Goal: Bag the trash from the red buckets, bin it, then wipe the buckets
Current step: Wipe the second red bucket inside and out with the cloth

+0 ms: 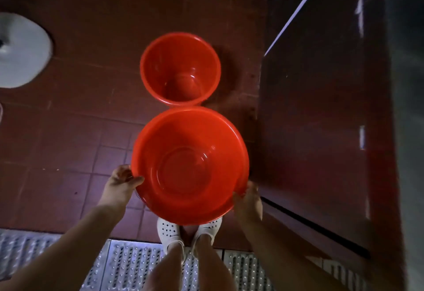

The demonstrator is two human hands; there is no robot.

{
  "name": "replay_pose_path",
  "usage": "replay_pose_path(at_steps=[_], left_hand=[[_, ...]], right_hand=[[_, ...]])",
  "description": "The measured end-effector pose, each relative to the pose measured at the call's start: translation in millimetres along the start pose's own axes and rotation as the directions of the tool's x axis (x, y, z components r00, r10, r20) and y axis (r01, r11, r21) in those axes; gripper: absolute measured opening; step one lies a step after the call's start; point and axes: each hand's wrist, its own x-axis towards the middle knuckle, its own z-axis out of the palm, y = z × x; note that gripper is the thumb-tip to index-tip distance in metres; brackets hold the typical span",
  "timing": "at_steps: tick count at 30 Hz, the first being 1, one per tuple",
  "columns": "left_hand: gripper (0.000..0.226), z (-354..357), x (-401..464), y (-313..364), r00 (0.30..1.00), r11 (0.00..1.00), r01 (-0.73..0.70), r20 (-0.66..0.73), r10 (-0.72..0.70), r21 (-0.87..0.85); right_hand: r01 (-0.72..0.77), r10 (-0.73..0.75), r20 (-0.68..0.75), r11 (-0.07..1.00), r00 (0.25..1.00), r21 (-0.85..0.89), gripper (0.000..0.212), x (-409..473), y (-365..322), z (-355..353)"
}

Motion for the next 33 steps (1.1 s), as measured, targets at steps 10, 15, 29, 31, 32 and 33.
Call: replay_pose_path(at_steps=[10,15,29,31,32,33], left_hand=[[0.037,72.4,110.7,-102.7,0.993,0.998,0.039,0.105,-0.043,0.044],[0.035,91.4,136.0,-127.6,0.989,0.996,0.048,0.136,-0.057,0.070],[0.037,131.8,136.5,-129.9,0.983,0.983,0.067,0.155,-0.094,0.169],[0.036,137.3,133.5,-128.6,0.986,0.967,0.061,0.135,-0.097,0.245],[0.036,138.2,131.9,-126.7,0.987,0.952,0.054,0.127,-0.096,0.300],[0.036,138.3,130.8,-124.2,0.986,0.939,0.054,0.128,-0.104,0.339]], right_hand=[[-0.149,0.152,-0.109,0.988,0.982,0.036,0.025,109.0,87.0,102.5],[-0.180,0.194,-0.196,0.980,0.961,0.085,0.041,125.3,102.9,115.8],[-0.181,0.186,-0.156,0.982,0.970,0.048,0.047,124.5,110.2,88.6],[-0.191,0.193,-0.148,0.981,0.970,0.029,0.042,120.5,108.7,79.7],[-0.177,0.179,-0.124,0.984,0.976,0.026,0.032,118.0,105.7,75.7],[-0.157,0.157,-0.118,0.988,0.981,0.013,0.023,116.2,101.8,71.9]])
